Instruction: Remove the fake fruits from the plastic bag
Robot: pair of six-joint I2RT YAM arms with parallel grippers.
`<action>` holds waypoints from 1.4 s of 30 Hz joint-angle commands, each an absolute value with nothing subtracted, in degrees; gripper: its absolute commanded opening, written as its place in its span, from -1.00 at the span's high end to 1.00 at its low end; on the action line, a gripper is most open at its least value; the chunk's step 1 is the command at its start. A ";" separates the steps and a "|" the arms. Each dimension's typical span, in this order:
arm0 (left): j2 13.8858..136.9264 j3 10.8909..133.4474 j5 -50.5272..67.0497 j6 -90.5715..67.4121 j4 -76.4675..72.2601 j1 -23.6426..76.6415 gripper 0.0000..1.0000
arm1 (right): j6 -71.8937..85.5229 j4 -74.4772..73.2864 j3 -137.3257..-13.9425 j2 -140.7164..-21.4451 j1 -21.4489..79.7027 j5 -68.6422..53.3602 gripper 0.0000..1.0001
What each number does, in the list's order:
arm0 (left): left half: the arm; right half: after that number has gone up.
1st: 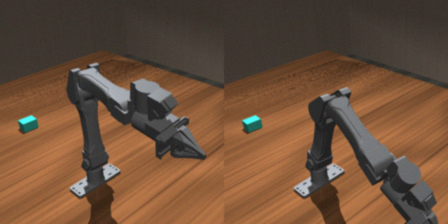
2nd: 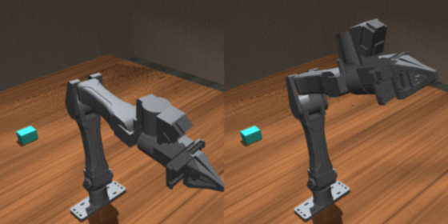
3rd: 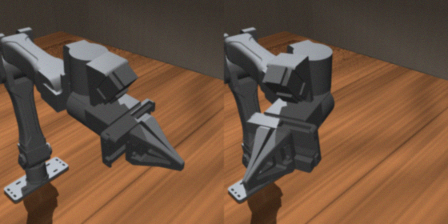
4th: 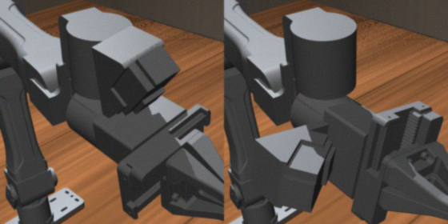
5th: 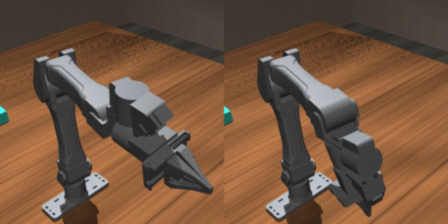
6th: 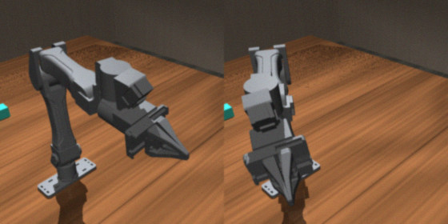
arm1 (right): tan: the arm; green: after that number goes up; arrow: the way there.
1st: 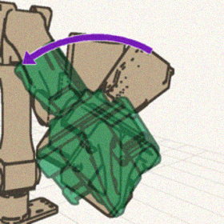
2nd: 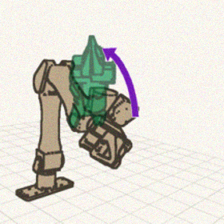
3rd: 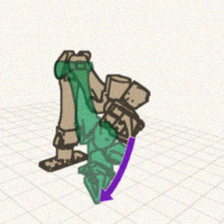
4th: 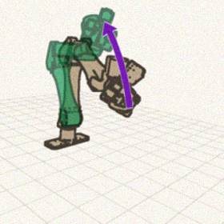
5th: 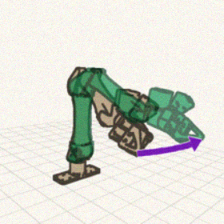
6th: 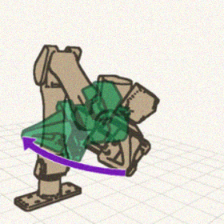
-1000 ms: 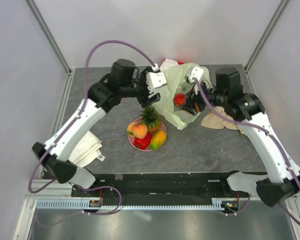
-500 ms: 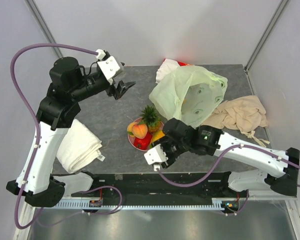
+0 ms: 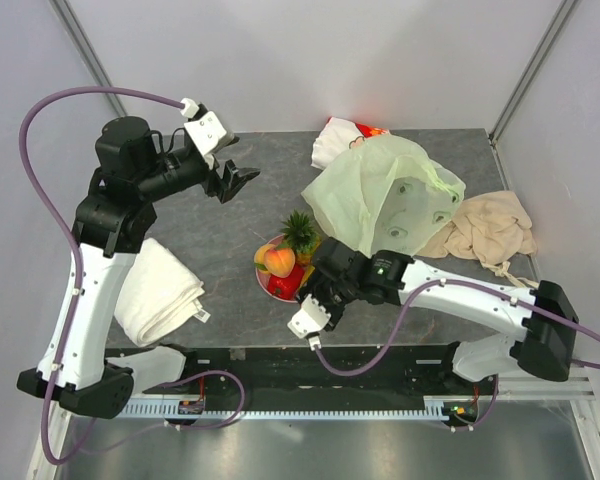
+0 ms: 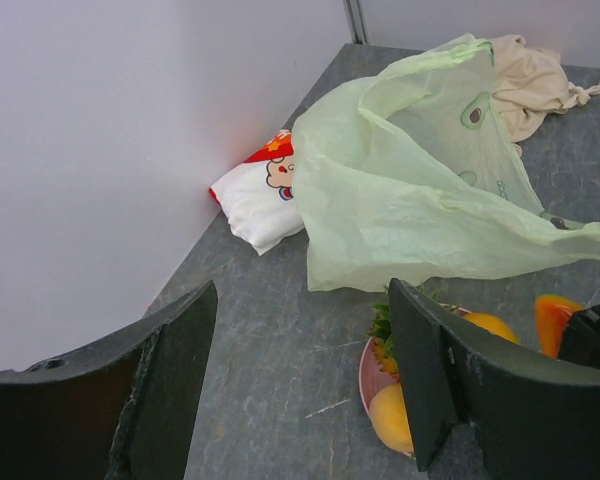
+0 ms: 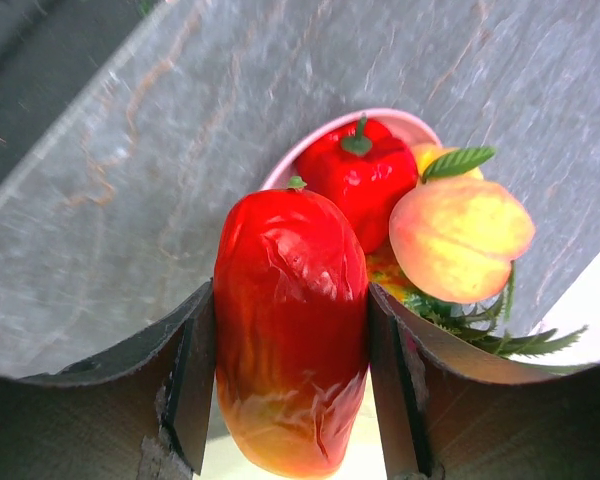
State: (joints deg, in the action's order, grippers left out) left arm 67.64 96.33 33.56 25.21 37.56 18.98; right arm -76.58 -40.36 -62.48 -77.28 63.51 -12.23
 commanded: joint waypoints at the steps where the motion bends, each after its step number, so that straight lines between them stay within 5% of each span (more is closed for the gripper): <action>1: 67.32 95.19 36.38 22.59 36.74 17.23 -0.51 | -84.10 -38.15 -63.63 -81.02 58.89 -16.16 -0.08; 25: 69.79 93.60 38.50 22.67 36.39 15.12 -0.49 | -90.97 -39.55 -70.40 -90.79 51.42 -23.03 -0.18; 42: 69.87 92.29 40.34 22.32 35.86 15.12 -0.47 | -90.00 -35.07 -67.68 -88.42 51.50 -22.33 -0.69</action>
